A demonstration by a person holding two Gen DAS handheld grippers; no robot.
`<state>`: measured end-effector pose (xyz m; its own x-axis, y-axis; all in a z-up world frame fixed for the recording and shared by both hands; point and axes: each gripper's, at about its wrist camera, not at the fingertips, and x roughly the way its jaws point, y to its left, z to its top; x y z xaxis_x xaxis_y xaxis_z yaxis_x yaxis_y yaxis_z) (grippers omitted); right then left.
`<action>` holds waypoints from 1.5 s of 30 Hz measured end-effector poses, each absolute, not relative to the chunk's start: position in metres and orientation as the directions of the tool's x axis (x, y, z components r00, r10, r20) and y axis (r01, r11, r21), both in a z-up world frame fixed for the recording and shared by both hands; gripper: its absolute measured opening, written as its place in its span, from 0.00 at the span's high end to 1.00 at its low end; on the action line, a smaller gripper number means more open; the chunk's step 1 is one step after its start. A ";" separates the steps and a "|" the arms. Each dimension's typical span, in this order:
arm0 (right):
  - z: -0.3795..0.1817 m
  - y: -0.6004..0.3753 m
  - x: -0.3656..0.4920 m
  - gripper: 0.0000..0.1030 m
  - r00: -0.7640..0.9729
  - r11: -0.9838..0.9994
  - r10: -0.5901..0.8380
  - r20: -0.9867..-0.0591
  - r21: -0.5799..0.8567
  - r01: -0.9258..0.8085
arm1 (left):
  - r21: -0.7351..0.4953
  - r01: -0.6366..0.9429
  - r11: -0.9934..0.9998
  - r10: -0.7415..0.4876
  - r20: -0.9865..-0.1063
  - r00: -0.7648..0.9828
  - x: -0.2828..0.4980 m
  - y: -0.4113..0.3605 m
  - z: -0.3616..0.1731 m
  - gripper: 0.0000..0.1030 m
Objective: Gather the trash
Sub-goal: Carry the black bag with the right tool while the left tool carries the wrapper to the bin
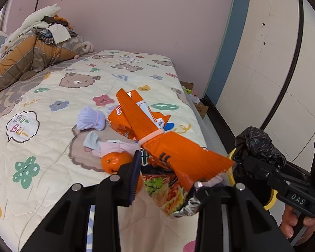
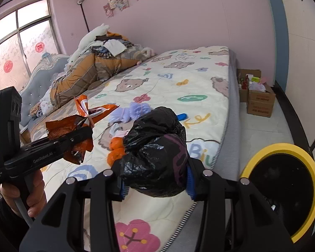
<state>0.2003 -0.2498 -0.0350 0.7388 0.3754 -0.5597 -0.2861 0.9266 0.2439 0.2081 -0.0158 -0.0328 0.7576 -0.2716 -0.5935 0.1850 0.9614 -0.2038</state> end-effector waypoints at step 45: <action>-0.060 -0.473 0.198 0.61 0.812 0.960 0.067 -0.581 0.260 0.107 | -0.221 0.507 0.833 -0.510 -0.664 0.547 0.260 -0.241 -0.076 0.70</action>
